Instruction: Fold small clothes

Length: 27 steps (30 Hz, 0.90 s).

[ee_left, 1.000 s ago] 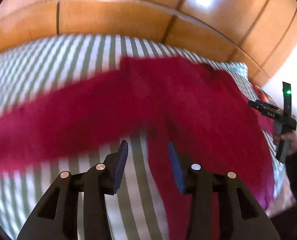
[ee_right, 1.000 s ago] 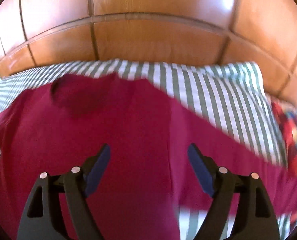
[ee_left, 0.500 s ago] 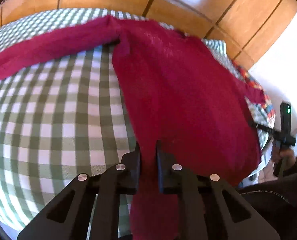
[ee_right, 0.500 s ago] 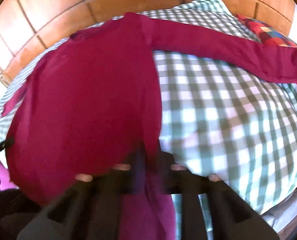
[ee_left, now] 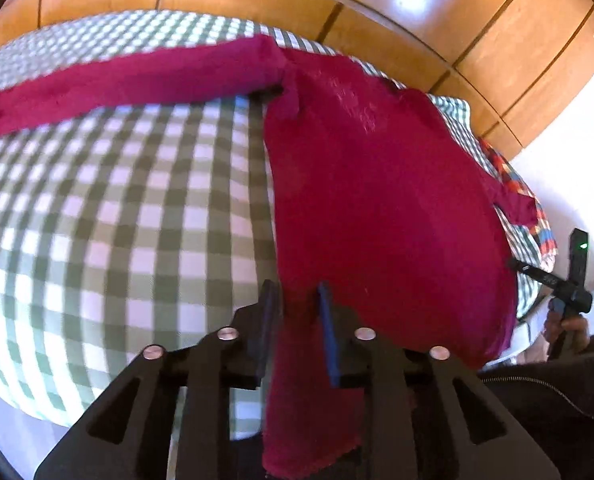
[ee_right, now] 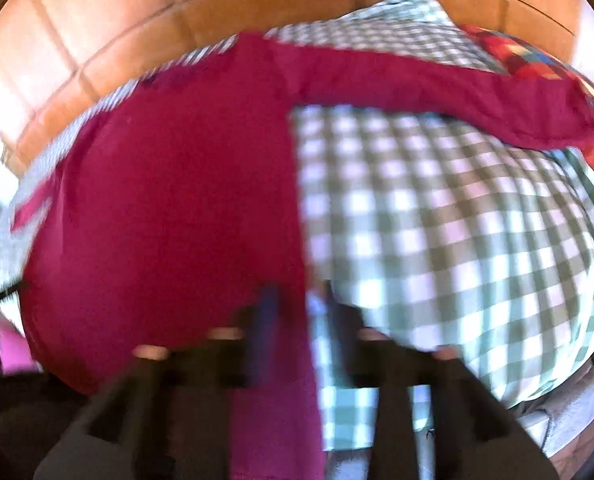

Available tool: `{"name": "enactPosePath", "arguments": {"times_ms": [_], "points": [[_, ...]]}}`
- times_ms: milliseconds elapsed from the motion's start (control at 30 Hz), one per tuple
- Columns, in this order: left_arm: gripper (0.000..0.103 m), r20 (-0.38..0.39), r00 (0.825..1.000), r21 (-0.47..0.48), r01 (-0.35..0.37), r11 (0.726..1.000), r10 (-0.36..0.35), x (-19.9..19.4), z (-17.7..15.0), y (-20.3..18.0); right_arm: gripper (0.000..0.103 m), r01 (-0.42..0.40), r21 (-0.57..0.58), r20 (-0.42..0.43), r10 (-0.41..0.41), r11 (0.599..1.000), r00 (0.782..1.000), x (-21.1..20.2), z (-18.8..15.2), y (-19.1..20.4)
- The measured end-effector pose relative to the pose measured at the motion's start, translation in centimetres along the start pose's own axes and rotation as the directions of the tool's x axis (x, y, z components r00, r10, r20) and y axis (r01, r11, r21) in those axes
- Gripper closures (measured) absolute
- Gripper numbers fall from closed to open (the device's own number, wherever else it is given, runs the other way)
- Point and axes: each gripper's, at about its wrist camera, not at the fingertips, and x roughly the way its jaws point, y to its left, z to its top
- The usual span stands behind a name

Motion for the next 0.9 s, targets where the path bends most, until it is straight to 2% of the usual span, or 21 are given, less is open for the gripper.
{"name": "enactPosePath", "arguments": {"times_ms": [67,133,200,233,300,367,433,500,533,567,633,700,733,800,833,900], "points": [[0.068,0.026,0.999,0.004,-0.024,1.0,0.024,-0.4,0.5,0.1,0.042,0.004,0.157,0.068,-0.015,0.988,0.998,-0.9,1.7,-3.8],[0.059,0.073,0.996,0.019,-0.044,0.999,0.043,-1.0,1.1,-0.4,0.042,0.023,0.307,0.114,-0.061,0.951,0.992,-1.1,3.0,-7.7],[0.056,0.12,0.991,0.032,-0.058,0.998,0.054,-1.2,2.0,-1.2,0.041,0.024,0.45,0.141,-0.098,0.892,0.985,-1.0,4.2,-11.8],[0.056,0.128,0.991,0.036,-0.053,0.998,0.048,-1.1,2.3,-1.6,0.041,0.005,0.53,0.155,-0.102,0.848,0.983,-0.8,4.9,-14.2],[0.056,0.137,0.99,0.043,-0.038,0.998,0.031,-0.8,3.1,-2.5,0.041,-0.014,0.612,0.171,-0.115,0.791,0.978,-0.3,5.8,-16.8],[0.039,0.137,0.99,0.048,-0.033,0.998,0.026,-0.2,3.7,-3.3,0.042,-0.023,0.675,0.173,-0.128,0.737,0.977,0.7,6.9,-19.0],[0.038,0.141,0.99,0.056,-0.038,0.998,0.029,0.4,4.0,-4.0,0.046,-0.014,0.728,0.165,-0.155,0.686,0.974,1.9,8.1,-20.6],[0.038,0.133,0.991,0.064,-0.042,0.997,0.033,1.0,4.2,-4.7,0.053,-0.014,0.748,0.154,-0.154,0.663,0.976,2.9,8.9,-21.3],[0.038,0.129,0.991,0.065,-0.042,0.997,0.034,1.3,4.3,-4.9,0.06,0.001,0.749,0.147,-0.167,0.662,0.975,3.3,9.6,-21.4],[0.037,0.127,0.991,0.064,-0.04,0.997,0.031,1.6,4.5,-5.2,0.078,0.015,0.743,0.139,-0.175,0.669,0.975,3.6,10.3,-21.2],[0.037,0.127,0.992,0.053,-0.031,0.998,0.024,2.1,4.8,-5.2,0.096,0.024,0.727,0.13,-0.172,0.686,0.976,4.0,11.5,-20.7],[0.037,0.102,0.995,0.028,-0.001,1.0,-0.002,2.7,5.2,-4.9,0.097,0.039,0.663,0.155,-0.189,0.748,0.97,3.6,12.9,-19.4],[0.037,0.093,0.996,0.016,0.014,1.0,-0.016,2.9,5.4,-4.9,0.097,0.047,0.598,0.18,-0.191,0.8,0.965,3.2,14.2,-17.8],[0.037,0.077,0.995,-0.003,0.062,0.998,-0.061,3.4,5.8,-4.7,0.097,0.055,0.497,0.213,-0.184,0.866,0.96,2.5,16.3,-14.5],[0.037,0.059,0.994,-0.009,0.089,0.996,-0.089,3.8,6.1,-4.8,0.097,0.043,0.432,0.234,-0.158,0.901,0.959,2.2,17.4,-12.1],[0.029,0.041,0.992,-0.017,0.117,0.993,-0.116,4.3,6.7,-5.0,0.097,-0.005,0.308,0.268,-0.082,0.951,0.96,2.1,19.4,-6.5]]}}
